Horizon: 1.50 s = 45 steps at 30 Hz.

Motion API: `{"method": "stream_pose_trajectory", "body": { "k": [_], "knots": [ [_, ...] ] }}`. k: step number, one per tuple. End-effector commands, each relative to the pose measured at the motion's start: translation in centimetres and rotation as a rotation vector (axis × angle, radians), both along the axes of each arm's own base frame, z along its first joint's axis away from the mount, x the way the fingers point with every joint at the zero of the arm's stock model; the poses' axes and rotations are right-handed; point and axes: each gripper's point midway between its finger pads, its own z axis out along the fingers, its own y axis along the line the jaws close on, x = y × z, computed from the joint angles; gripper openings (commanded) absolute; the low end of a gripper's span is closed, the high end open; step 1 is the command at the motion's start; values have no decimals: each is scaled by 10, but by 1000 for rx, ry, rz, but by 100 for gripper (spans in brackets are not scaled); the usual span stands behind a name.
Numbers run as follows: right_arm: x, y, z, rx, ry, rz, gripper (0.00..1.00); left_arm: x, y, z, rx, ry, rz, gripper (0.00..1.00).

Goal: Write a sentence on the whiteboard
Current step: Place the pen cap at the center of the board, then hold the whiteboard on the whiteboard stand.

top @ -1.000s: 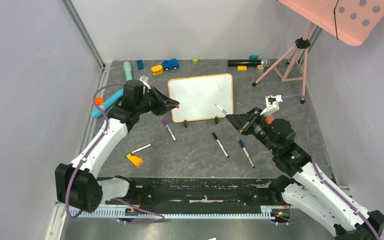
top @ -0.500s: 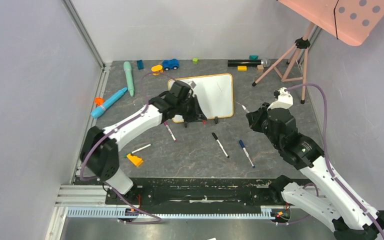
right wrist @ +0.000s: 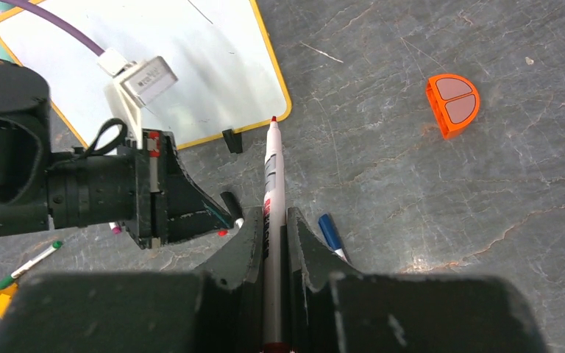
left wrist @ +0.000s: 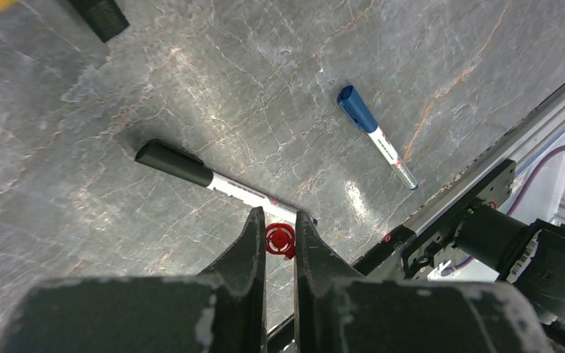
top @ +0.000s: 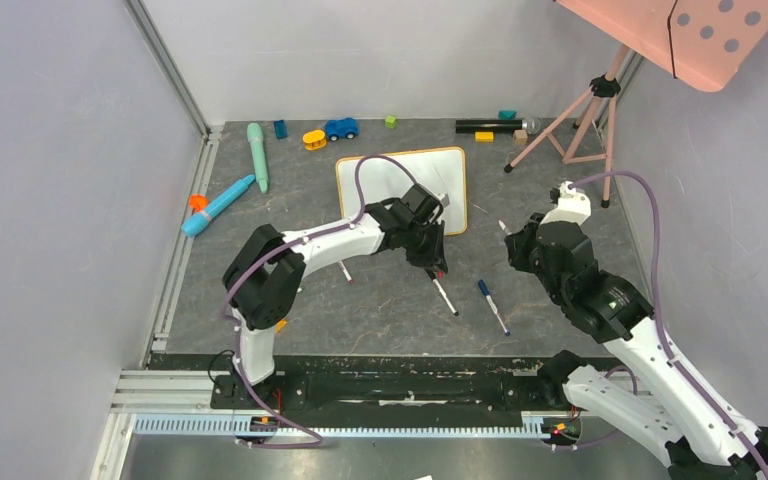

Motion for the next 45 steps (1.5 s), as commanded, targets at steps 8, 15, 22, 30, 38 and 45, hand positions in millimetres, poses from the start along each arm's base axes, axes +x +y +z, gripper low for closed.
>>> {"method": "stream_pose_trajectory", "body": {
  "k": [8, 15, 22, 30, 38, 45],
  "knots": [
    [6, 3, 12, 2, -30, 9, 0, 4, -28, -18, -59, 26, 1, 12],
    [1, 7, 2, 27, -10, 27, 0, 2, -19, -18, -41, 12, 19, 45],
    [-2, 8, -4, 38, 3, 35, 0, -3, 3, 6, -69, -88, 37, 66],
    [-8, 16, -12, 86, 33, 58, 0, -10, 26, 71, -136, -262, 1, 98],
    [-12, 13, -19, 180, 3, 11, 0, -20, 49, 131, -201, -398, -16, 100],
    [-6, 18, -14, 92, 61, 46, 0, -22, 76, 159, -188, -614, -74, 99]
  ]
}}
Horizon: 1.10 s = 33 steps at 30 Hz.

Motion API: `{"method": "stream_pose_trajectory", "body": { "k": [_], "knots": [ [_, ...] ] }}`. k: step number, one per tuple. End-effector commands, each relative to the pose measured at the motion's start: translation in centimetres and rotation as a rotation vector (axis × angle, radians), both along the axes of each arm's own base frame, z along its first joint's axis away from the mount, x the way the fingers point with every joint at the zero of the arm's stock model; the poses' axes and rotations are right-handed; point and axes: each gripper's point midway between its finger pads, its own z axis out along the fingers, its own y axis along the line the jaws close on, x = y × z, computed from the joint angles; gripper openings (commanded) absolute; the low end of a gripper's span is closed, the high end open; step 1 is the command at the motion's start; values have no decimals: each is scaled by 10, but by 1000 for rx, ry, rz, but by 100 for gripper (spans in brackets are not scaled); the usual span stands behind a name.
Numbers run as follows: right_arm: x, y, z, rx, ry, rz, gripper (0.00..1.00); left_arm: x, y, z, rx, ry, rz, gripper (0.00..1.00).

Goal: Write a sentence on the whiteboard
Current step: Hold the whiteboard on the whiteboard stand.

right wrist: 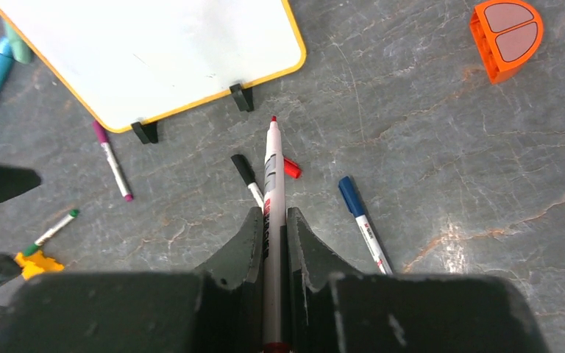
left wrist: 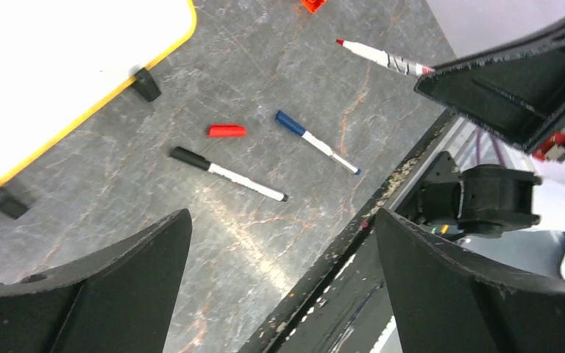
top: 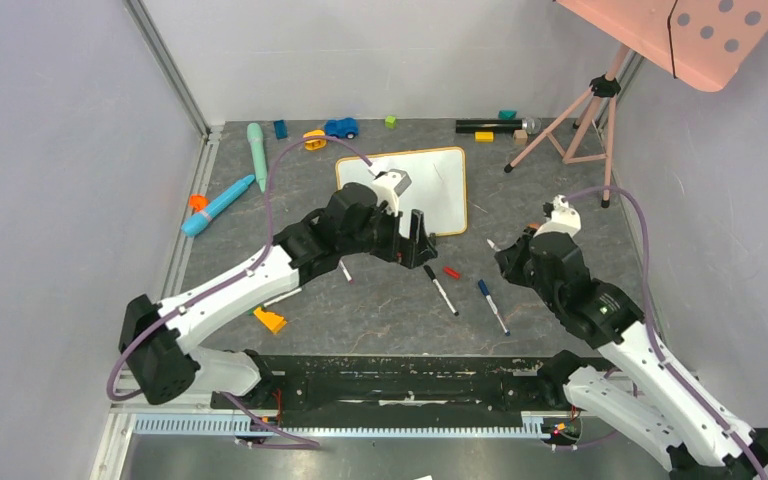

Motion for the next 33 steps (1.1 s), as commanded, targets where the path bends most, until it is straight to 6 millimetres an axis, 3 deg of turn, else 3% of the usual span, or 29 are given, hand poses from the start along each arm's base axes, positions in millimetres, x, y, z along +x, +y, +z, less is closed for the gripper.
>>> {"method": "stream_pose_trajectory", "body": {
  "k": [1, 6, 10, 17, 23, 28, 33],
  "knots": [
    [10, 3, 23, -35, 3, 3, 0, 7, 26, 21, 40, -214, -8, 100],
    [14, -1, 12, -146, 171, -46, 0, 14, 41, 38, 3, -147, -14, 100],
    [16, -6, 4, -231, 298, -101, 0, 36, 54, 52, -120, -81, 28, 100],
    [33, -12, 18, -298, 258, -143, 0, 107, 108, 84, -220, -93, 191, 100],
    [40, -21, 25, -410, 312, -178, 0, 153, 135, 94, -303, -81, 321, 100],
    [53, -15, 34, -472, 359, -174, 0, 171, 158, 92, -277, -75, 370, 100],
    [72, -8, 52, -503, 296, -128, 0, 189, 173, 103, -252, -124, 422, 100]
  ]
}}
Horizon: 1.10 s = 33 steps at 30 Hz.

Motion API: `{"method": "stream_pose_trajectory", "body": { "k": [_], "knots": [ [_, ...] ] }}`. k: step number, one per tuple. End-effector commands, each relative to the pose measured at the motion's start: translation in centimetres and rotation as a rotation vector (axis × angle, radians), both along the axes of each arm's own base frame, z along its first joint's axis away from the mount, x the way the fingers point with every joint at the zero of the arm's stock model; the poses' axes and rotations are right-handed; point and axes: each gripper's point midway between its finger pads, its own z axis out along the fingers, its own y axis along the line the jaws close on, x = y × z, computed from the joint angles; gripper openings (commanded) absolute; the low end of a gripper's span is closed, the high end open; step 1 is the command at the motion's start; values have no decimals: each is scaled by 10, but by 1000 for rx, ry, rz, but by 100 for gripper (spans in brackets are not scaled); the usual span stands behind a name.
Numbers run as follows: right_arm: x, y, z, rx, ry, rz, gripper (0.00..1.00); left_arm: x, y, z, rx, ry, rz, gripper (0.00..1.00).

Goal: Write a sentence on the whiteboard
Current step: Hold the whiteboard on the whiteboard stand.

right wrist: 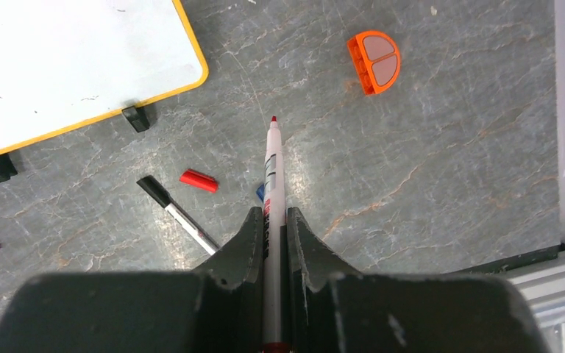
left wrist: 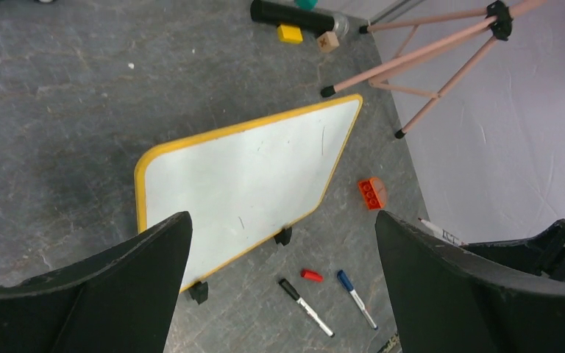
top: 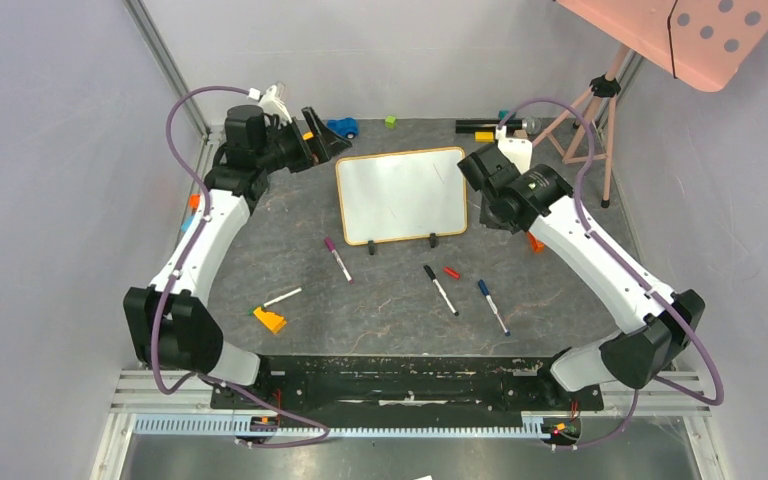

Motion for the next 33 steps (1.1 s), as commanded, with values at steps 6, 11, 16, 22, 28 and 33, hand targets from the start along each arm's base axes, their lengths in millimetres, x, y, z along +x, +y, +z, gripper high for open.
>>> {"method": "stream_pose_trajectory", "body": {
  "k": [6, 11, 16, 22, 28, 33],
  "knots": [
    [47, 10, 56, 27, -218, 143, 0, 44, 19, 49, -51, -140, 35, 100],
    [75, 8, 69, 97, -371, 206, 0, 77, 33, 44, -36, -178, 36, 100],
    [95, -8, 91, 94, -494, 241, 0, 119, 32, 24, -151, -203, 40, 100],
    [124, 16, 78, 126, -498, 371, 0, 155, 17, -10, -214, -193, -53, 100],
    [142, 29, 76, 151, -494, 424, 0, 141, 7, -34, -237, -186, -139, 100],
    [151, 38, 74, 193, -486, 454, 0, 130, 6, -48, -202, -169, -181, 100]
  ]
}}
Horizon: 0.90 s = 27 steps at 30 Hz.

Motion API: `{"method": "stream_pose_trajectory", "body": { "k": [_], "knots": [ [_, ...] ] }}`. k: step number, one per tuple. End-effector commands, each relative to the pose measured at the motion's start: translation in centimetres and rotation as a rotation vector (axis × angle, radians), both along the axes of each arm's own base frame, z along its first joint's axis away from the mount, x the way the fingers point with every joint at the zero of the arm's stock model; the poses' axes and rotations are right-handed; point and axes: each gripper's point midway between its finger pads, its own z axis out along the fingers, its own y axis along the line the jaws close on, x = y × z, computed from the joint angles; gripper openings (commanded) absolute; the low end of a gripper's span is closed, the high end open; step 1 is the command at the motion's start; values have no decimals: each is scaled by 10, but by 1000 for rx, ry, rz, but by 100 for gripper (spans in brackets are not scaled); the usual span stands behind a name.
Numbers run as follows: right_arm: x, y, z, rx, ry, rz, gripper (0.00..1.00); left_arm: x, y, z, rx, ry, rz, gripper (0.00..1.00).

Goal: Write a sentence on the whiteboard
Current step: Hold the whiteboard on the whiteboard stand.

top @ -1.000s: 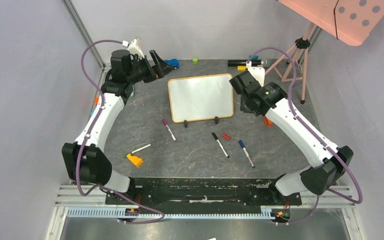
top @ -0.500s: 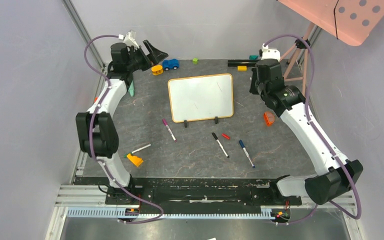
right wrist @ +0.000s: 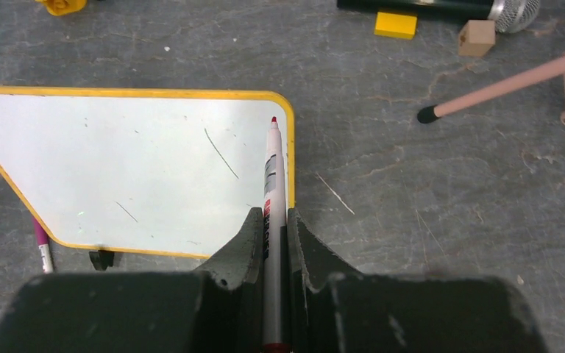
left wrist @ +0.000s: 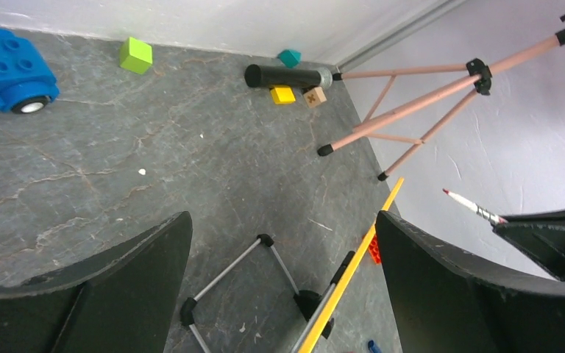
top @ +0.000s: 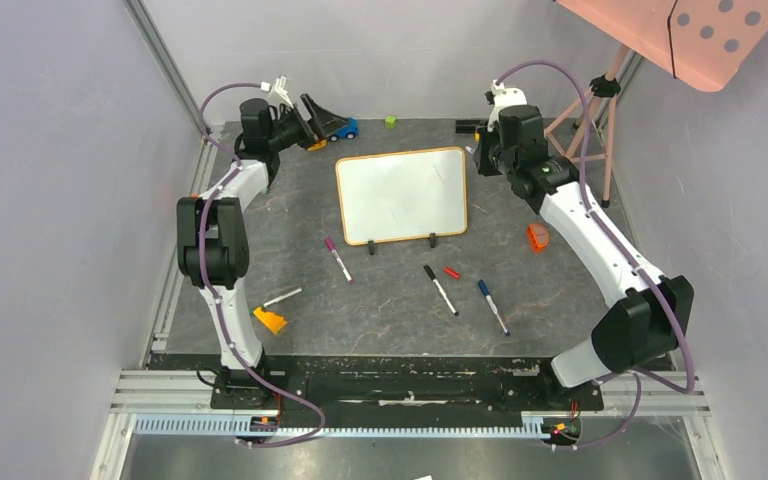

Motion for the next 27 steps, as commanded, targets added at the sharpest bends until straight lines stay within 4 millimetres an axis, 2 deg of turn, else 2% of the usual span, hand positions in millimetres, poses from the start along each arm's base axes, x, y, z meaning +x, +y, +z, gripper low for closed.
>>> {"method": "stream_pose_trajectory", "body": {
  "k": [1, 3, 6, 10, 19, 27],
  "knots": [
    [15, 16, 37, 76, -99, 72, 0, -18, -8, 21, 6, -87, -98, 100],
    [17, 20, 33, 95, -89, 88, 0, -28, -13, 20, -3, -83, -161, 100],
    [23, 23, 33, 121, -84, 88, 0, -36, -11, 16, 0, -59, -147, 100],
    [27, 42, 33, 192, -62, 165, 0, -47, -15, 15, -28, -20, -203, 100],
    [9, 36, 22, 215, -27, 140, 0, -42, -15, 3, -16, 12, -237, 100],
    [10, 53, 32, 286, -22, 196, 0, -50, -10, -11, 80, -26, -240, 100]
  ]
}}
